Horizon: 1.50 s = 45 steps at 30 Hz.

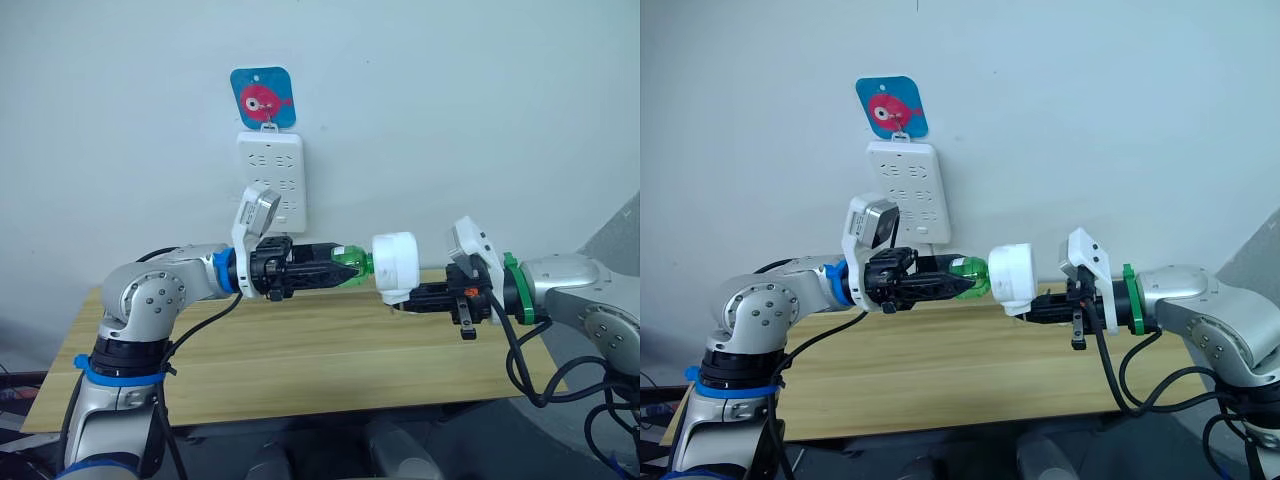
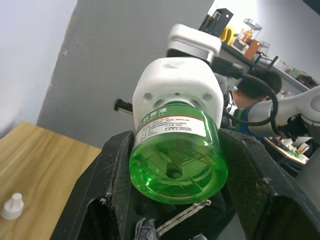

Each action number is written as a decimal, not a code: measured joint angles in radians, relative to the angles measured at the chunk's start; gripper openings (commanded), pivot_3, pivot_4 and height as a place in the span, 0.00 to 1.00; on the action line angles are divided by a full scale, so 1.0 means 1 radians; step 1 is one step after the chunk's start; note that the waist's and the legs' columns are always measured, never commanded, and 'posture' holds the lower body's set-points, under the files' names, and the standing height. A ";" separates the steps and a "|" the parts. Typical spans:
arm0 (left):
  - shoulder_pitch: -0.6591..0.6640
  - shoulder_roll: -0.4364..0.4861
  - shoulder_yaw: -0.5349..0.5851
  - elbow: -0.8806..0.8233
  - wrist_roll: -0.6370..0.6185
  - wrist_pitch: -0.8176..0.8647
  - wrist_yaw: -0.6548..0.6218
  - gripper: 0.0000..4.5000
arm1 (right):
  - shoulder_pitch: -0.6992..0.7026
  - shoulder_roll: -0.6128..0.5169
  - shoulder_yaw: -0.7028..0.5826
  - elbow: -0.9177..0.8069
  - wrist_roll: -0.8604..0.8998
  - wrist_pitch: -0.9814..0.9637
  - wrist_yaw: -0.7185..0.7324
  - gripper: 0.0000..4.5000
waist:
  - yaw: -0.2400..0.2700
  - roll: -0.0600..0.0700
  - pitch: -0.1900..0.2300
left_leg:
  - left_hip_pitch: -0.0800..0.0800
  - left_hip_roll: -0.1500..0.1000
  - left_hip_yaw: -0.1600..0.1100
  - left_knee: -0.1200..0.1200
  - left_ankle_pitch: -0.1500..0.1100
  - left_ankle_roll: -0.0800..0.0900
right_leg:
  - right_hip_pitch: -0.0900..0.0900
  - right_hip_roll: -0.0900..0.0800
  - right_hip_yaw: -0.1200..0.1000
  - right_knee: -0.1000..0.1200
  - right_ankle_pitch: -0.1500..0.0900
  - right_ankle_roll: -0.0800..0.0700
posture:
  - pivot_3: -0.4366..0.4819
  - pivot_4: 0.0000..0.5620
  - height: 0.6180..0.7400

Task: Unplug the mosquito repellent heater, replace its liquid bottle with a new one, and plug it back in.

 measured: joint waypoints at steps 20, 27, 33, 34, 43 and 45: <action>0.046 0.060 -0.141 -0.002 0.259 -0.215 -0.147 0.51 | -0.137 0.124 -0.124 0.073 0.277 0.165 -0.340 0.00 | -0.002 0.000 0.000 | -0.001 0.000 0.001 -0.001 0.000 0.000 | -0.001 0.000 0.001 0.000 0.000 0.000 | 0.24 0.09 1.00; 0.050 0.068 -0.142 -0.012 0.248 -0.205 -0.170 0.51 | -0.172 0.124 -0.146 0.137 0.287 0.187 -0.382 0.00 | -0.002 0.000 0.000 | -0.001 0.000 0.001 -0.001 0.000 0.000 | -0.001 0.000 0.000 0.000 0.000 0.000 | 0.24 0.09 1.00; 0.050 0.070 -0.124 -0.012 0.183 -0.133 -0.171 0.51 | -0.149 0.081 -0.159 0.140 0.255 0.192 -0.336 0.00 | -0.002 0.000 0.000 | -0.001 0.000 0.001 -0.001 0.000 0.000 | -0.001 0.000 0.000 0.000 0.000 0.000 | 0.24 0.09 1.00; 0.050 0.070 -0.120 -0.012 0.170 -0.122 -0.171 0.51 | -0.132 0.081 -0.153 0.141 0.235 0.190 -0.333 0.00 | -0.002 0.000 0.000 | -0.001 0.000 0.001 -0.001 0.000 0.000 | -0.001 0.000 0.000 0.000 0.000 0.000 | 0.24 0.09 1.00; 0.030 0.058 -0.069 -0.008 0.091 -0.054 -0.132 0.51 | -0.005 0.067 -0.056 0.061 0.131 0.196 -0.290 0.00 | -0.002 0.000 0.000 | -0.002 0.000 0.001 -0.001 0.000 0.000 | -0.002 0.000 0.001 0.000 0.000 0.000 | 0.23 0.09 1.00; 0.029 0.043 -0.060 0.001 0.091 -0.054 -0.116 0.51 | -0.001 0.056 -0.056 0.040 0.149 0.206 -0.272 0.00 | -0.001 0.000 0.000 | -0.002 0.000 0.001 -0.001 0.000 0.000 | -0.002 0.000 0.001 0.000 0.000 0.000 | 0.23 0.09 1.00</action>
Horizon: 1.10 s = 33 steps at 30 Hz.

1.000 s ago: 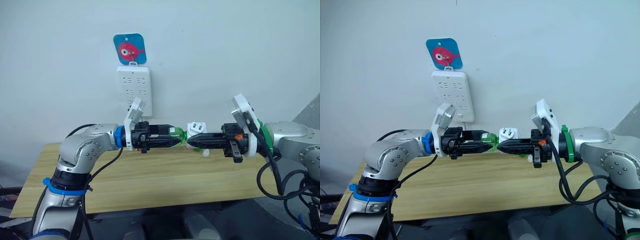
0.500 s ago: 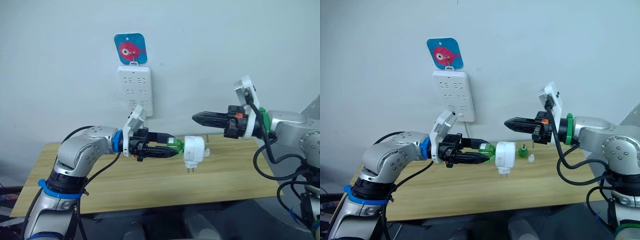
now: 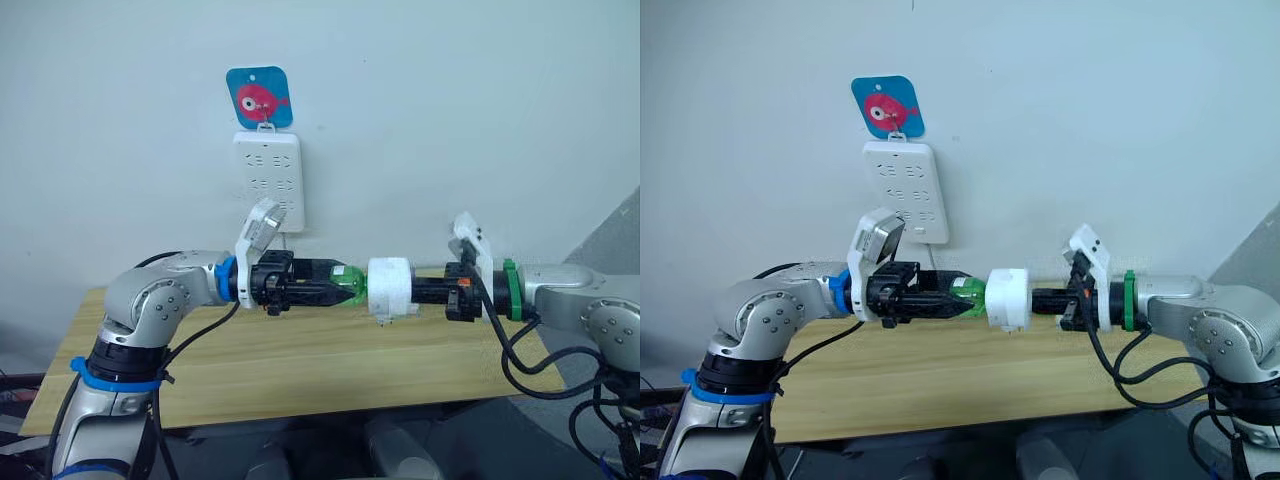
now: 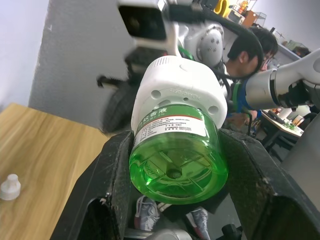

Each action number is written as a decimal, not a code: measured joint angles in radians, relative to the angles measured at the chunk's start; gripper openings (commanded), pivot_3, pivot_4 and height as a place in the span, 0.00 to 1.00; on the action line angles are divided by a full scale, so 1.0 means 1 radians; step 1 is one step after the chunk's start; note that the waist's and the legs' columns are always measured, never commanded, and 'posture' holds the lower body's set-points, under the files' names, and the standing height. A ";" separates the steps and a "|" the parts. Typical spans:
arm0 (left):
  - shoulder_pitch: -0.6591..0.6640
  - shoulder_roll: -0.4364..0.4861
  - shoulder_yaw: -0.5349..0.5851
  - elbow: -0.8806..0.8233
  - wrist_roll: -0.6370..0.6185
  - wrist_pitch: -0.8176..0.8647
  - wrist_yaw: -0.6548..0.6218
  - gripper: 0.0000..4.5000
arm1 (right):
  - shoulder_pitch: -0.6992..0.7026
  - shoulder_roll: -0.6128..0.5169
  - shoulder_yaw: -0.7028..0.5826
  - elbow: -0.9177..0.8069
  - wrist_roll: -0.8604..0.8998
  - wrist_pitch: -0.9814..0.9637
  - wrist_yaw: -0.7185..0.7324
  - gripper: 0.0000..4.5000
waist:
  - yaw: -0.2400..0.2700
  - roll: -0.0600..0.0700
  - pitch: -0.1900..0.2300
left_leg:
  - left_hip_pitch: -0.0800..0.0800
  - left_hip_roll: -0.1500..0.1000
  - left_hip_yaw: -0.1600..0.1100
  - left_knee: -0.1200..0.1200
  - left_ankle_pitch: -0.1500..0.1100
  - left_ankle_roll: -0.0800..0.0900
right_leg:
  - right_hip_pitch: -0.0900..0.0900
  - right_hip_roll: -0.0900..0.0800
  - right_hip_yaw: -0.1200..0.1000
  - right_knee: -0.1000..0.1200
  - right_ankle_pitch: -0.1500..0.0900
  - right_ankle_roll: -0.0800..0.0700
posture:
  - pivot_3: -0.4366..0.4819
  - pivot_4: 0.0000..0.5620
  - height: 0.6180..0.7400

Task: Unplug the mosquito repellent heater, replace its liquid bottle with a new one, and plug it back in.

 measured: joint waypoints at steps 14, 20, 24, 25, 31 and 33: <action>0.000 -0.012 -0.040 0.018 0.132 -0.110 0.008 0.51 | -0.065 0.029 -0.088 -0.041 0.305 0.045 -0.091 0.00 | -0.005 0.000 0.000 | 0.000 0.000 0.000 0.000 0.000 0.000 | 0.000 0.000 0.000 0.000 0.000 0.000 | 0.23 0.09 1.00; 0.005 -0.001 -0.049 0.018 0.160 -0.121 -0.009 0.51 | -0.107 0.069 -0.081 0.008 0.323 0.033 -0.198 0.00 | -0.005 0.000 0.000 | -0.002 0.000 0.000 0.000 0.000 0.000 | -0.001 0.000 0.000 0.000 0.000 0.000 | 0.23 0.09 1.00; 0.015 0.012 -0.060 0.016 0.175 -0.132 -0.016 0.51 | -0.116 0.072 -0.067 0.030 0.330 0.037 -0.228 0.00 | -0.005 0.000 0.000 | -0.002 0.000 0.000 0.000 0.000 0.000 | -0.002 0.000 0.000 0.000 0.000 0.000 | 0.23 0.09 1.00; 0.018 0.014 -0.062 0.016 0.178 -0.137 -0.019 0.51 | -0.118 0.073 -0.066 0.035 0.332 0.039 -0.235 0.00 | -0.005 0.000 0.000 | -0.002 0.000 0.000 0.000 0.000 0.000 | -0.002 0.000 0.000 0.000 0.000 0.000 | 0.23 0.09 1.00; 0.023 0.025 -0.078 0.010 0.185 -0.148 -0.043 0.51 | -0.129 0.074 -0.067 0.067 0.338 0.044 -0.265 0.00 | -0.004 0.000 0.000 | -0.002 0.000 0.000 0.000 0.000 0.000 | -0.002 0.000 0.000 0.000 0.000 0.000 | 0.23 0.09 1.00; 0.023 0.025 -0.078 0.010 0.186 -0.150 -0.043 0.51 | -0.131 0.074 -0.067 0.073 0.340 0.050 -0.267 0.00 | -0.003 0.000 0.000 | -0.002 0.000 0.000 0.000 0.000 0.000 | -0.002 0.000 0.000 0.000 0.000 0.000 | 0.23 0.09 1.00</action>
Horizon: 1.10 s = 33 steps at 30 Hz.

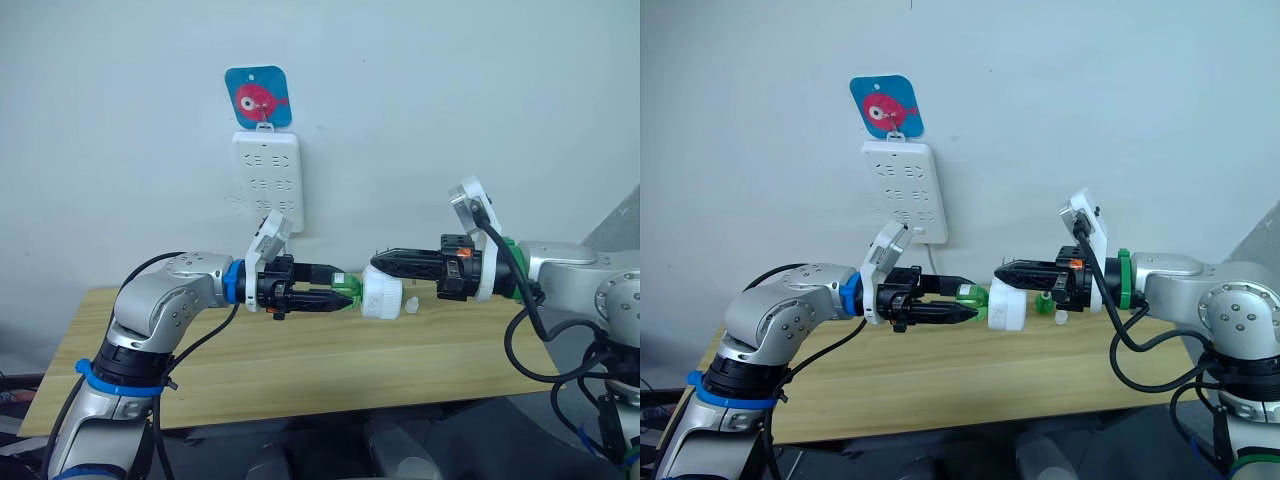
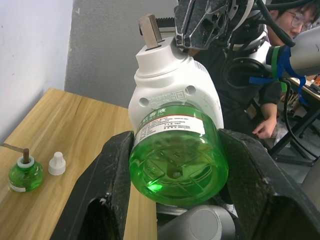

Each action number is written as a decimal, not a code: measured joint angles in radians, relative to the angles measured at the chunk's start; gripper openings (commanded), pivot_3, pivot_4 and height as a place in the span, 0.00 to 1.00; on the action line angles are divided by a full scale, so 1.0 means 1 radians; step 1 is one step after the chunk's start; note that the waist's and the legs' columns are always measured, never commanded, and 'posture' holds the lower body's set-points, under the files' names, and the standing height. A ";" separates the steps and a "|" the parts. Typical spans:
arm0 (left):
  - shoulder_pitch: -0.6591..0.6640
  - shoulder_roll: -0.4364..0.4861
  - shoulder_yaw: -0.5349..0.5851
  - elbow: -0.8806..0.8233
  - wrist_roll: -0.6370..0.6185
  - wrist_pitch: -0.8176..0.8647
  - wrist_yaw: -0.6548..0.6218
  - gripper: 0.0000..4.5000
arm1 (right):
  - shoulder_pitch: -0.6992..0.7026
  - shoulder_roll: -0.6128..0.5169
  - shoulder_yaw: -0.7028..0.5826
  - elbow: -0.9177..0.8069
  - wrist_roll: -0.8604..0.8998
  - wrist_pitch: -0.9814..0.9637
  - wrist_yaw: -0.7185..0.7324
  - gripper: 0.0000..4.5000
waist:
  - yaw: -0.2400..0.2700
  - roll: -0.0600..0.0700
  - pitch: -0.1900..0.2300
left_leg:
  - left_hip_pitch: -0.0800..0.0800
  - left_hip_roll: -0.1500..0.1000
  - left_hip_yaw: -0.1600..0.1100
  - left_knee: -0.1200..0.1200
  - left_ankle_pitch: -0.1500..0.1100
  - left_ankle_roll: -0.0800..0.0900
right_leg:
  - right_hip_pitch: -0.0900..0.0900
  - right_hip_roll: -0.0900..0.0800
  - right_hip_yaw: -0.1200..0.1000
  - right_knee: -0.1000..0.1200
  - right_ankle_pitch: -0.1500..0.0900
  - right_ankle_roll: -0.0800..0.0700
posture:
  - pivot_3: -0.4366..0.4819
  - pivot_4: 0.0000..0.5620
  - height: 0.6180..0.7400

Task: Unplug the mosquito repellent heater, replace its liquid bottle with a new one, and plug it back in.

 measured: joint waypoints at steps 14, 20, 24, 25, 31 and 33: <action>0.000 -0.002 0.000 0.000 0.000 -0.004 0.000 0.51 | 0.000 0.000 0.002 0.002 -0.006 0.008 -0.011 0.00 | 0.000 0.000 0.000 | 0.000 0.000 0.000 0.000 0.000 0.000 | 0.000 0.000 0.000 0.000 0.000 0.000 | 0.23 0.09 1.00; 0.013 -0.023 0.001 -0.001 -0.005 -0.011 0.000 0.51 | -0.019 -0.007 -0.028 0.020 0.056 0.003 -0.009 0.00 | 0.001 0.000 0.000 | 0.000 0.000 0.000 0.000 0.000 0.000 | 0.000 0.000 0.000 0.000 0.000 0.000 | 0.23 0.09 1.00; 0.043 -0.056 0.011 0.010 -0.006 -0.010 0.040 0.51 | 0.000 -0.047 -0.115 0.016 0.165 -0.025 -0.030 0.20 | 0.001 0.000 0.000 | 0.000 0.000 0.000 0.000 0.000 0.000 | 0.000 0.000 0.000 0.000 0.000 0.000 | 0.22 0.09 1.00; 0.049 -0.068 0.021 0.014 -0.009 -0.010 0.054 0.51 | 0.020 -0.054 -0.135 0.013 0.185 -0.037 -0.044 0.30 | 0.001 0.000 0.000 | 0.000 0.000 0.000 0.000 0.000 0.000 | 0.000 0.000 0.000 0.000 0.000 0.000 | 0.21 0.09 1.00; 0.051 -0.219 0.167 0.072 -0.135 0.078 0.256 0.51 | 0.386 -0.049 -0.317 -0.068 0.225 -0.148 -0.227 0.75 | 0.009 0.000 -0.001 | -0.003 0.000 0.000 0.002 0.000 0.000 | -0.001 0.000 0.000 -0.001 0.000 0.001 | 0.18 0.09 1.00; 0.047 -0.249 0.203 0.077 -0.182 0.116 0.315 0.51 | 0.496 -0.026 -0.350 -0.112 0.225 -0.184 -0.274 0.92 | 0.005 0.001 -0.002 | -0.003 -0.001 0.000 0.002 0.000 0.000 | -0.001 0.000 0.000 0.000 0.000 0.001 | 0.17 0.09 1.00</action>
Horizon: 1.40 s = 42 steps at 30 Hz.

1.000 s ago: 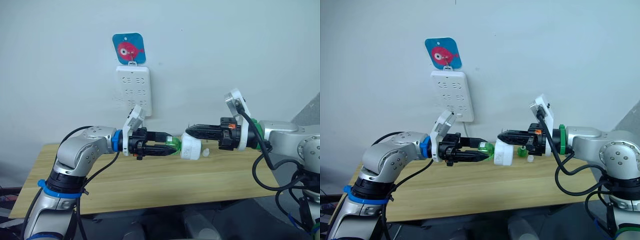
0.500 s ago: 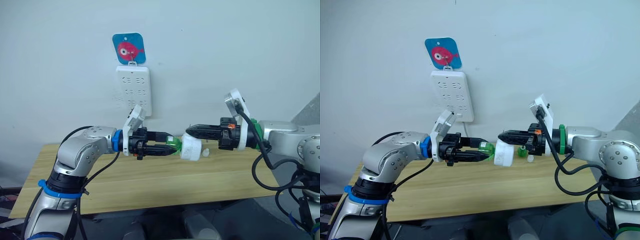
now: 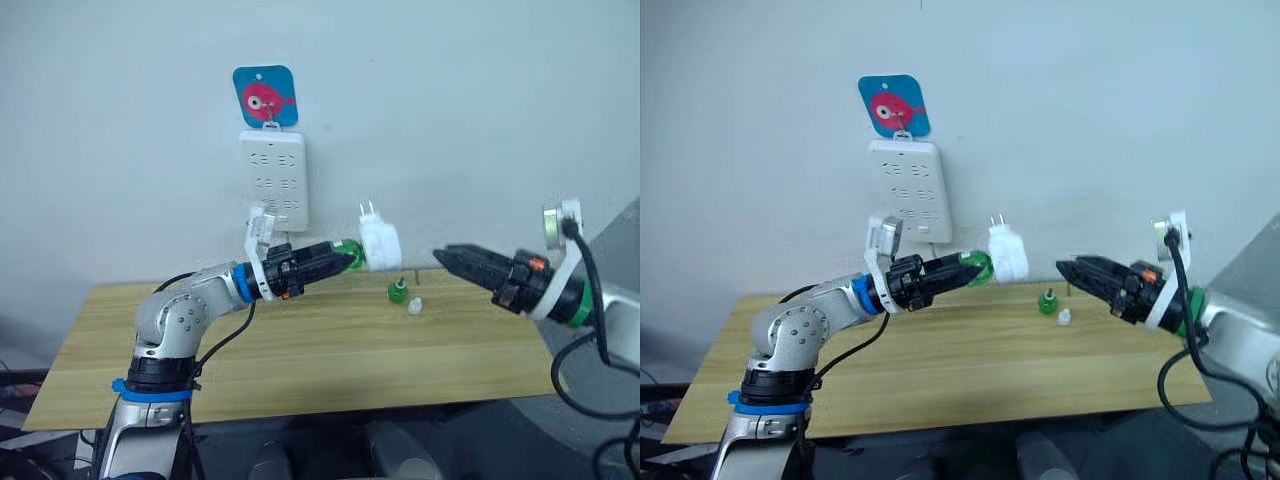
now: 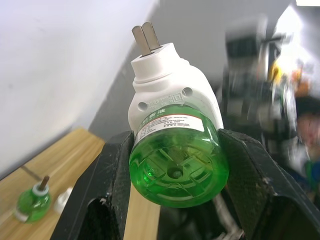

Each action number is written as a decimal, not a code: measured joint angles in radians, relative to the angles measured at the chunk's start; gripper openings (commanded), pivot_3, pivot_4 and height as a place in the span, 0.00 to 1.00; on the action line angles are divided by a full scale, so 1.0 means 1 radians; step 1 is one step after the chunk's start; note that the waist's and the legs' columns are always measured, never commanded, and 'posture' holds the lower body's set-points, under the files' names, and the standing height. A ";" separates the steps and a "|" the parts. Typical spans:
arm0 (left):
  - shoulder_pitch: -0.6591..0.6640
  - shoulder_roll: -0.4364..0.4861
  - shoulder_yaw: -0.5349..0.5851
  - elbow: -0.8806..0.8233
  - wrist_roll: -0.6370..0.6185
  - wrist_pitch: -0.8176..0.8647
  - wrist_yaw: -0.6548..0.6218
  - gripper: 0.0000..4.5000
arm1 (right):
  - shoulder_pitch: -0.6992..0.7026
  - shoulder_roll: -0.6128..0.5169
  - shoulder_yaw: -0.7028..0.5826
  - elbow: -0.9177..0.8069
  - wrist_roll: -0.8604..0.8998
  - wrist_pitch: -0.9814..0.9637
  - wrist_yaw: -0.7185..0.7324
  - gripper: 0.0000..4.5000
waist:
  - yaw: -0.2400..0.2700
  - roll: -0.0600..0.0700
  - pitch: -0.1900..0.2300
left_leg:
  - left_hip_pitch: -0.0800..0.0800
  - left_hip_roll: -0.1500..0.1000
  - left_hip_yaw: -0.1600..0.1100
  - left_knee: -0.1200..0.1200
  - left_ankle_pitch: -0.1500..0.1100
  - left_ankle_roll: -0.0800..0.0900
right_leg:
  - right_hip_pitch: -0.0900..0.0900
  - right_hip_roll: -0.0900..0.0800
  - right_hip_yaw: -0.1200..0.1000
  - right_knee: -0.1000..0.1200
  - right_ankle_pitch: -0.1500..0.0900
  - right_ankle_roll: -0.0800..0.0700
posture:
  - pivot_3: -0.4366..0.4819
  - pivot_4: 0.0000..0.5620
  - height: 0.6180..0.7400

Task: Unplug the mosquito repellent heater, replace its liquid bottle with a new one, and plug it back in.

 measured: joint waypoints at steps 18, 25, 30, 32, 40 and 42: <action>-0.048 -0.170 0.136 0.026 -0.340 0.155 0.379 0.51 | -0.053 0.360 0.306 -0.178 -0.024 -0.359 -0.418 1.00 | -0.033 0.009 -0.011 | 0.002 0.000 0.000 -0.001 0.000 0.000 | 0.001 0.001 0.001 0.000 0.000 0.000 | 0.15 0.08 1.00; -0.048 -0.185 0.142 0.026 -0.415 0.155 0.446 0.51 | -0.112 0.421 0.367 -0.128 -0.086 -0.394 -0.408 1.00 | -0.033 0.010 -0.019 | 0.002 0.000 -0.001 -0.001 0.000 0.000 | 0.001 0.001 0.000 0.000 0.000 0.000 | 0.16 0.07 1.00; -0.048 -0.184 0.143 0.026 -0.463 0.155 0.475 0.51 | -0.152 0.466 0.389 -0.097 -0.141 -0.419 -0.366 1.00 | -0.033 0.010 -0.022 | 0.002 0.000 -0.001 -0.001 0.000 0.000 | 0.001 0.001 0.000 0.000 0.000 0.000 | 0.17 0.06 1.00; -0.048 -0.183 0.142 0.026 -0.471 0.155 0.485 0.51 | -0.167 0.490 0.394 -0.086 -0.162 -0.426 -0.352 1.00 | -0.033 0.010 -0.022 | 0.002 0.000 -0.001 -0.001 0.000 0.000 | 0.001 0.001 0.000 0.000 0.000 0.000 | 0.17 0.06 1.00; -0.047 -0.178 0.142 0.026 -0.510 0.154 0.509 0.51 | -0.209 0.550 0.411 -0.047 -0.225 -0.437 -0.312 1.00 | -0.033 0.010 -0.024 | 0.002 0.000 -0.001 -0.001 0.000 0.000 | 0.001 0.001 0.000 0.000 0.000 0.000 | 0.18 0.06 1.00; -0.047 -0.177 0.142 0.026 -0.514 0.154 0.511 0.51 | -0.213 0.562 0.411 -0.035 -0.237 -0.441 -0.299 1.00 | -0.033 0.010 -0.024 | 0.002 0.000 -0.001 -0.001 0.000 0.000 | 0.001 0.001 0.000 0.000 0.000 0.000 | 0.18 0.06 1.00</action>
